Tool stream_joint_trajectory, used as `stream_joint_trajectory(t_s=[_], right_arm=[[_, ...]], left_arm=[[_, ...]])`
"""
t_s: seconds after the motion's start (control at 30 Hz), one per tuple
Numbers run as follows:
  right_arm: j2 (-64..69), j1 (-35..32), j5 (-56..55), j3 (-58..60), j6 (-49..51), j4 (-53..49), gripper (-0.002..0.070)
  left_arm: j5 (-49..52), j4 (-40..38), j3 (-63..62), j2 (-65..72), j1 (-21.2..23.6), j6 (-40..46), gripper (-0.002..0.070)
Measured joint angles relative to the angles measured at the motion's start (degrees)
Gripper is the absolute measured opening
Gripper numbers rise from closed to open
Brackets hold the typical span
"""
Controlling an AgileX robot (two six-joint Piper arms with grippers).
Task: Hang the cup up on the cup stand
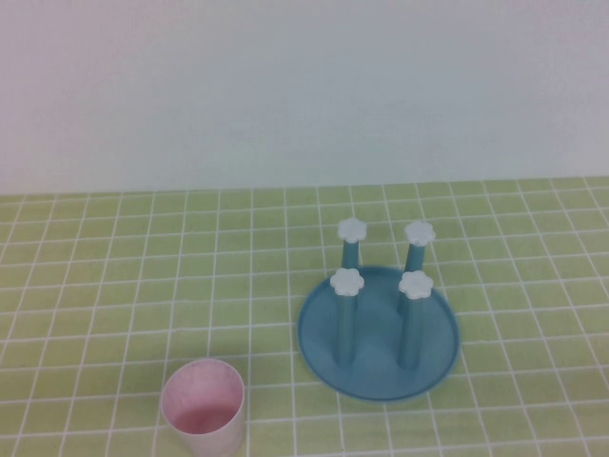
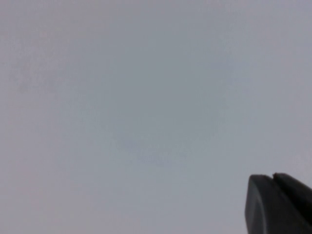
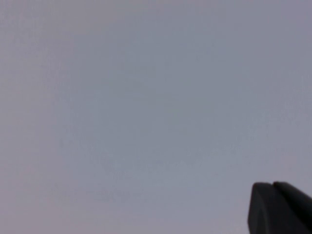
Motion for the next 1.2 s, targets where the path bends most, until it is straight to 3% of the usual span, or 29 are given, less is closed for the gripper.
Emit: stream_joint_trajectory(t_s=[0.07, 0.17, 0.3, 0.4, 0.57, 0.77, 0.87, 1.2], right_arm=[[0.0, 0.0, -3.5, 0.0, 0.3, 0.0, -0.0001], [0.0, 0.0, -2.6, -1.2, 0.6, 0.0, -0.0001], [0.0, 0.0, 6.7, -8.8, 0.7, -0.1, -0.0001], [0.0, 0.0, 16.3, -15.9, 0.7, -0.1, -0.0001], [1.4, 0.0, 33.5, -26.0, 0.7, 0.9, -0.0001], [9.8, 0.0, 50.8, -31.4, -2.1, 9.0, -0.0001], [15.3, 0.0, 56.6, -31.9, -6.0, 14.3, -0.0001], [23.0, 0.0, 57.5, -31.9, -17.6, 29.2, -0.0001]], left_arm=[[0.7, -3.1, -1.2, 0.0, 0.0, 0.0, 0.0], [10.5, -4.6, -5.6, 0.0, 0.0, 1.6, 0.0], [29.0, -4.6, -13.7, 0.7, 0.0, 1.7, 0.0], [36.7, -4.6, -18.9, 3.1, 0.0, 1.5, 0.0], [43.5, -5.1, -25.8, 9.1, 0.0, 1.9, 0.0], [38.1, -10.1, -27.3, 14.7, 0.0, 1.3, 0.0], [42.8, -12.1, -29.3, 17.5, -0.1, 2.6, 0.0], [73.4, -12.1, -44.5, 38.7, -0.1, 16.5, 0.0001]])
